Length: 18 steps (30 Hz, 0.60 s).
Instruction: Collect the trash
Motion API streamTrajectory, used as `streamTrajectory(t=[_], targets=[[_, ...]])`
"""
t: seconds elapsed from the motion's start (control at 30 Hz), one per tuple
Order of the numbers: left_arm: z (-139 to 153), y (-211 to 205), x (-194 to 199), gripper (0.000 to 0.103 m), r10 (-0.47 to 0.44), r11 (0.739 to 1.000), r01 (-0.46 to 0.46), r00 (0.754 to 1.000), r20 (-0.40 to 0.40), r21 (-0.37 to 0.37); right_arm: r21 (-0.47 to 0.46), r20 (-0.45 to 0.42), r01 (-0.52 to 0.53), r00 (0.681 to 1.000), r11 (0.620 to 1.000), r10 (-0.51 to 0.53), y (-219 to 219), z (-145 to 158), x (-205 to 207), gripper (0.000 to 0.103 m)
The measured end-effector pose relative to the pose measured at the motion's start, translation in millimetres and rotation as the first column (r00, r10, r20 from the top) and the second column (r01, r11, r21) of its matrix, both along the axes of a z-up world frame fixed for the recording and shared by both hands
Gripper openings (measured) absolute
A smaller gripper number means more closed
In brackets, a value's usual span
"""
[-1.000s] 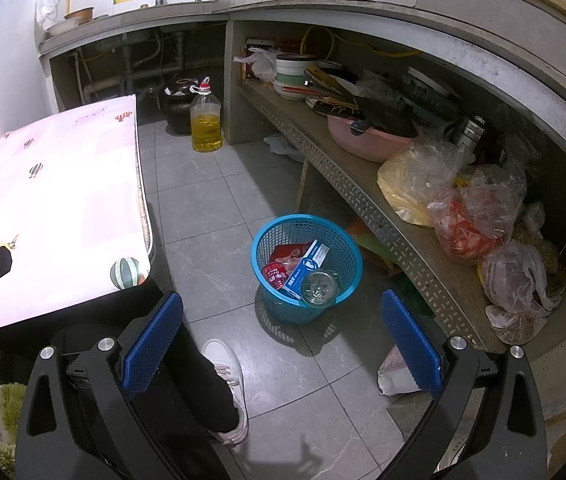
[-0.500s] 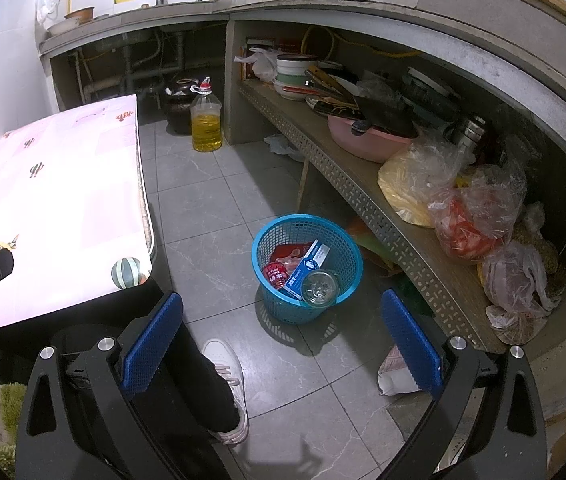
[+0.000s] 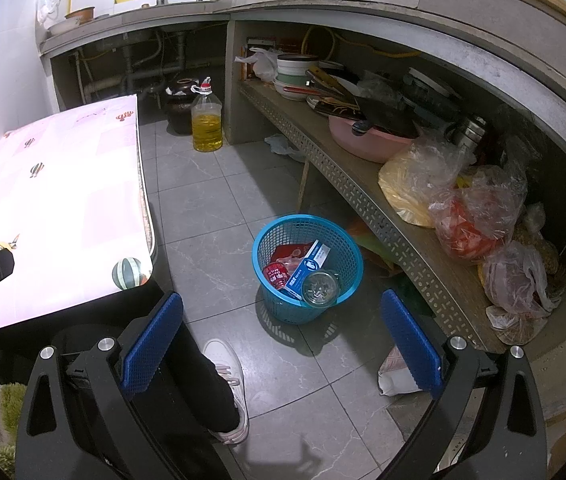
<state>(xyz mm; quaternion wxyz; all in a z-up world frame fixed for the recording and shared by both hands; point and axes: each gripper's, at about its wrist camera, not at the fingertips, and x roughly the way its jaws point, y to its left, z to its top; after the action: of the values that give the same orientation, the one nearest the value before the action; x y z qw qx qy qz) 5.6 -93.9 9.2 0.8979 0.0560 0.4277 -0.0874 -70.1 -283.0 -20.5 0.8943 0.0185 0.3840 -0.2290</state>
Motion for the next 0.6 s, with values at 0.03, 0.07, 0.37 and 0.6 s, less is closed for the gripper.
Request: streamTrajectory(t=[0.03,0.07,0.37,0.6], targets=[[0.1,0.0,0.0,0.094,0.000,1.000,0.000,1.000,0.001,0.000,0.000,0.000,0.000,1.000,1.000,0.000,0.2,0.0,0.0,0.096],[-0.4,-0.4,0.5,0.094,0.001,1.000,-0.001,1.000,0.001,-0.001,0.000,0.000,0.000,1.000,1.000,0.000,0.0,0.0,0.1,0.096],[-0.5,-1.0,0.2,0.094,0.003,1.000,-0.003,1.000,0.001,-0.002,-0.001,0.000,0.000,1.000,1.000,0.000,0.1,0.3,0.3,0.096],[-0.4,-0.9,-0.1,0.094,0.003,1.000,-0.003,1.000,0.001,-0.001,0.001,0.000,-0.001,1.000,1.000,0.001,-0.3,0.4,0.3,0.096]])
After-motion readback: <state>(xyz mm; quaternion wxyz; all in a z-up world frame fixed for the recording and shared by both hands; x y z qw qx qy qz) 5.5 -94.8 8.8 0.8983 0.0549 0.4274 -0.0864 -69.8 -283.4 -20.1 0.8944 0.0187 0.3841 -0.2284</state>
